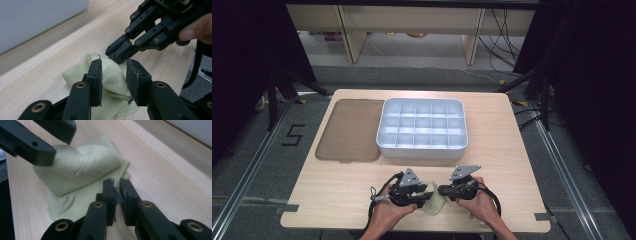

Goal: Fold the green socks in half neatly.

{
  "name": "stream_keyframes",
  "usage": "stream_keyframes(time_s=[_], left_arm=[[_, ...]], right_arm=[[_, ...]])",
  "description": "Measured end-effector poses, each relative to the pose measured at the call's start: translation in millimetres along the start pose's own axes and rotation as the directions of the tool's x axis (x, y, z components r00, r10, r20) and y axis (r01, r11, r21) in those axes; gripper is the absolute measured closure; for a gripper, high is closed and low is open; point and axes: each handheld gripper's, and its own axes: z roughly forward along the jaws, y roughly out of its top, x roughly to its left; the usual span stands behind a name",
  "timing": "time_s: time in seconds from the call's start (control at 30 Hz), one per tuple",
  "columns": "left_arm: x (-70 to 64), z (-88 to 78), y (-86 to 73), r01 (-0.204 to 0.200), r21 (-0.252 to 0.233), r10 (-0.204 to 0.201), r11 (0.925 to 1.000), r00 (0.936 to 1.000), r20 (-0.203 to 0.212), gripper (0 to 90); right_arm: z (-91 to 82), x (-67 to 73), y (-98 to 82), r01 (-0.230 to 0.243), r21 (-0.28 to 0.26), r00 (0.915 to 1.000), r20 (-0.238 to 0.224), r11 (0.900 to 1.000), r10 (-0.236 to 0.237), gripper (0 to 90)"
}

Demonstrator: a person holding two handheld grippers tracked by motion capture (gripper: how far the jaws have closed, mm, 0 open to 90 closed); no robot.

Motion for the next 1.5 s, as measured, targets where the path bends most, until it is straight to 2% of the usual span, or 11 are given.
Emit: stream_keyframes(time_s=[0.13, 0.2, 0.23, 0.37, 0.43, 0.67, 0.87, 1.1, 1.2, 1.47, 1.5], left_arm=[[0.2, -9.5, 4.3, 0.022, -0.040, -0.022, 0.9990, 0.9997, -0.010, 68.4], [3.5, -16.7, 5.3, -0.020, -0.026, 0.019, 0.9995, 0.9996, -0.019, 75.1], [3.7, -18.5, 4.5, -0.006, -0.035, 0.006, 0.9994, 0.9998, -0.018, 75.1], [4.3, -21.7, -6.6, 0.006, -0.008, -0.006, 1.0000, 0.9997, -0.024, 84.9], [6.2, -21.5, -12.3, -0.024, 0.023, 0.025, 0.9994, 0.9996, -0.013, 88.4], [6.5, -15.5, -27.0, -0.008, 0.054, 0.009, 0.9985, 0.9998, -0.015, 89.4], [4.4, -8.6, -25.8, -0.046, 0.080, 0.047, 0.9957, 0.9989, -0.006, 89.3], [3.2, -0.4, -26.4, -0.060, 0.110, 0.061, 0.9922, 0.9981, -0.004, 89.2], [6.1, 1.4, -28.6, -0.069, 0.123, 0.070, 0.9900, 0.9975, -0.005, 89.0], [12.7, 2.7, -36.1, -0.011, 0.132, 0.013, 0.9912, 0.9998, -0.014, 89.1], [14.2, 2.7, -36.3, -0.030, 0.132, 0.032, 0.9908, 0.9994, -0.012, 89.1]], right_arm=[[-1.1, -0.7, 0.3, -0.005, -0.009, 1.0000, -0.002, 1.000, 0.005, 82.8], [-2.8, -2.2, 0.5, -0.003, -0.020, 1.0000, 0.000, 1.000, 0.003, 82.8], [-2.8, -2.2, 0.5, -0.003, -0.020, 1.0000, 0.000, 1.000, 0.003, 82.8], [-9.3, -5.7, 1.7, -0.010, -0.036, 0.9999, 0.007, 0.999, 0.010, 83.0], [-15.1, -7.3, 3.5, -0.009, -0.050, 0.9998, 0.017, 0.999, 0.009, 83.3], [-34.2, -1.3, 8.6, 0.007, -0.102, 0.9999, 0.008, 0.995, -0.006, 83.7], [-33.7, 13.4, 15.3, 0.059, -0.133, 0.9977, -0.025, 0.989, -0.063, 83.7], [-19.4, 31.3, 20.5, 0.104, -0.087, 0.9930, -0.047, 0.991, -0.109, 83.7], [-15.2, 26.8, 17.5, 0.108, -0.035, 0.9939, -0.017, 0.994, -0.108, 83.8], [-16.0, 10.0, 1.9, 0.067, 0.021, 0.9977, 0.008, 0.998, -0.067, 84.6], [-15.2, 9.7, 1.1, 0.064, 0.027, 0.9979, 0.007, 0.998, -0.064, 84.6]])
